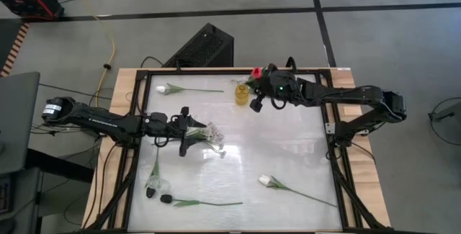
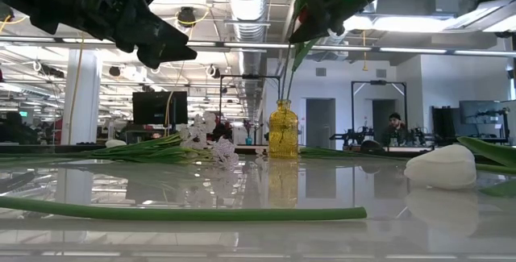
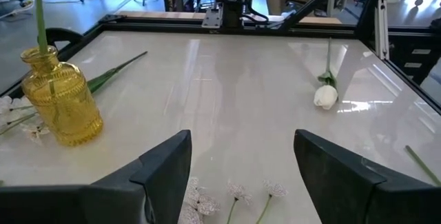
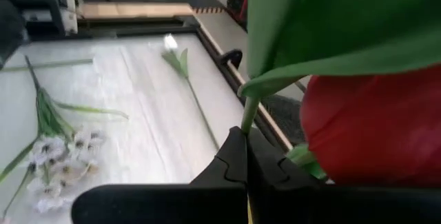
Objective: Sort flowers into vase by color
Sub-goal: Put the red tulip into the yellow vase
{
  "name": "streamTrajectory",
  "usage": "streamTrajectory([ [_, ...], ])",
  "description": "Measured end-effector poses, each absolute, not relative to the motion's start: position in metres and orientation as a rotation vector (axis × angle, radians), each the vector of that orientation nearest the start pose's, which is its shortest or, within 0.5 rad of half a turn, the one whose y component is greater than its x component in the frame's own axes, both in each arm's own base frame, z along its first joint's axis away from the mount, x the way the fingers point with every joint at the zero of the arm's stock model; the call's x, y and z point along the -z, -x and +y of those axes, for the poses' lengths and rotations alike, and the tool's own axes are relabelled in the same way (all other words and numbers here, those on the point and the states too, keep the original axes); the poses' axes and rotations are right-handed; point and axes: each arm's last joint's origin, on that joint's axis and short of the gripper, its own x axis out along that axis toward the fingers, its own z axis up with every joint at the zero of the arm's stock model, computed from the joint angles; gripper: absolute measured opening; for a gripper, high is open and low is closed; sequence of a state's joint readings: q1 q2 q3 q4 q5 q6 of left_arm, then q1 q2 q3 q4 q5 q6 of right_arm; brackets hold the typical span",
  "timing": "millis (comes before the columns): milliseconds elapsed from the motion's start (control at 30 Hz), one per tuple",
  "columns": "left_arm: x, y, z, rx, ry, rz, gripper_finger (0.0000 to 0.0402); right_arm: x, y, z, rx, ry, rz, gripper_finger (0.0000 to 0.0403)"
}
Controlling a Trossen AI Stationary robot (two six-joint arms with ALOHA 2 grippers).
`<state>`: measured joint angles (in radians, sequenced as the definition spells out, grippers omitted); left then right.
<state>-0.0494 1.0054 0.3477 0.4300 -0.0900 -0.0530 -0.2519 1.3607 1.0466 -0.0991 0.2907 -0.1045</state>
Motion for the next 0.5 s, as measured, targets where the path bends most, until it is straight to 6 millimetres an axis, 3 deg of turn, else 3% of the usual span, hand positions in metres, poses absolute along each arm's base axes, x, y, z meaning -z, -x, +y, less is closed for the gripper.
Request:
streamTrajectory([
  [267,-0.202,-0.203,-0.008,-0.046,0.037,0.226,0.0245,-0.326,-0.302,-0.093,0.528,0.085,0.520,0.0016],
  [500,-0.202,-0.203,-0.008,-0.046,0.058,0.231,0.0245,-0.319,-0.325,-0.100,0.519,0.085,0.616,0.0016],
])
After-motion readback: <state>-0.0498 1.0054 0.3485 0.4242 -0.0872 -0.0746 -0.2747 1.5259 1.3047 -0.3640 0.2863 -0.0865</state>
